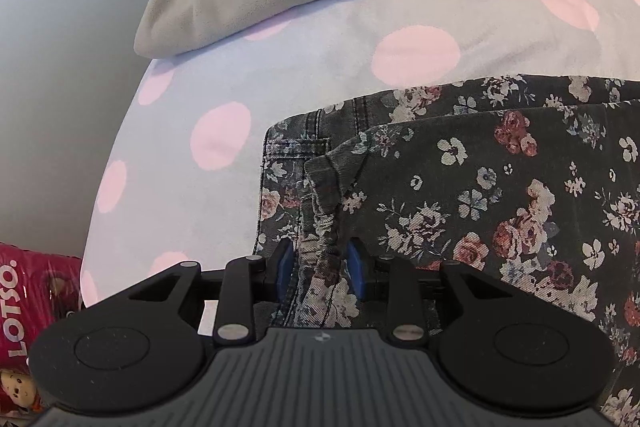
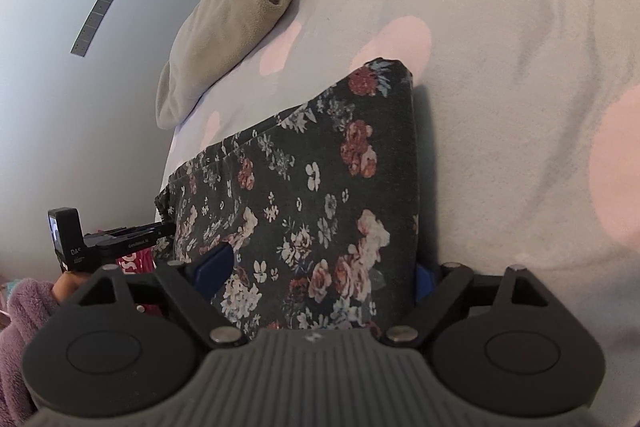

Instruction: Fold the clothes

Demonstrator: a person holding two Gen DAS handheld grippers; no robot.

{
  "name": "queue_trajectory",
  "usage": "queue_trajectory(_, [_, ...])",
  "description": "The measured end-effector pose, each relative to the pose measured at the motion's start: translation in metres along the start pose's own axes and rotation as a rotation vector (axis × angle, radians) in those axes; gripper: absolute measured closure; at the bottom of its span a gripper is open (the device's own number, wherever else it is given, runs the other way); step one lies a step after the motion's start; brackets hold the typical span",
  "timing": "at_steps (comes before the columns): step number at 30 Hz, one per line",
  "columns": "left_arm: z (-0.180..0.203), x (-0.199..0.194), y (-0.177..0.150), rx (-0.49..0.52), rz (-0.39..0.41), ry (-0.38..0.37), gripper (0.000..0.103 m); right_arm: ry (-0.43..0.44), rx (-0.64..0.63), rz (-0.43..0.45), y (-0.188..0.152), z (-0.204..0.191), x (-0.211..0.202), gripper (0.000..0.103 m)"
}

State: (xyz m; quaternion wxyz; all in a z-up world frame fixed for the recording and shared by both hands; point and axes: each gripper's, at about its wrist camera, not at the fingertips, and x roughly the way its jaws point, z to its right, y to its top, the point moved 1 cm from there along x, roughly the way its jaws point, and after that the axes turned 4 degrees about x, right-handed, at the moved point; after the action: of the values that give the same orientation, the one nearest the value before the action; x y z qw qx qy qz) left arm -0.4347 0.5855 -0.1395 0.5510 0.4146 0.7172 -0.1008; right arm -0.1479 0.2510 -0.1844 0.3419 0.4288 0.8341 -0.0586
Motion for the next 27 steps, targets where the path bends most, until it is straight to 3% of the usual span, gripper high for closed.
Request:
queue_trajectory(2, [-0.001, 0.000, 0.001, 0.001, 0.001, 0.000, 0.075, -0.045, 0.004, 0.008, 0.001, -0.001, 0.000, 0.052])
queue_trajectory(4, [-0.001, -0.001, 0.001, 0.001, 0.000, 0.001, 0.075, -0.079, 0.038, 0.008, 0.002, 0.004, -0.001, 0.066])
queue_trajectory(6, [-0.002, -0.001, 0.001, 0.001, -0.001, 0.001, 0.075, -0.070, 0.069, 0.007, 0.003, 0.008, -0.003, 0.068])
queue_trajectory(8, [-0.002, -0.003, 0.001, 0.001, -0.002, 0.004, 0.075, -0.068, 0.056, 0.020, 0.002, 0.004, -0.005, 0.087])
queue_trajectory(9, [-0.003, -0.004, 0.001, 0.001, -0.001, 0.005, 0.075, -0.068, 0.043, 0.029, 0.001, 0.002, -0.006, 0.090])
queue_trajectory(13, [-0.006, -0.011, 0.002, -0.003, 0.004, 0.009, 0.075, -0.043, 0.001, 0.080, -0.001, -0.012, -0.016, 0.095])
queue_trajectory(16, [-0.009, -0.016, 0.001, -0.007, 0.010, 0.005, 0.075, -0.073, -0.035, 0.105, -0.002, -0.025, -0.025, 0.096])
queue_trajectory(21, [-0.012, -0.028, -0.001, -0.011, 0.034, -0.017, 0.067, -0.086, -0.085, 0.140, -0.009, -0.043, -0.053, 0.097])
queue_trajectory(27, [-0.004, -0.051, 0.004, -0.018, 0.098, -0.184, 0.063, -0.180, -0.079, 0.172, -0.018, -0.036, -0.099, 0.097])
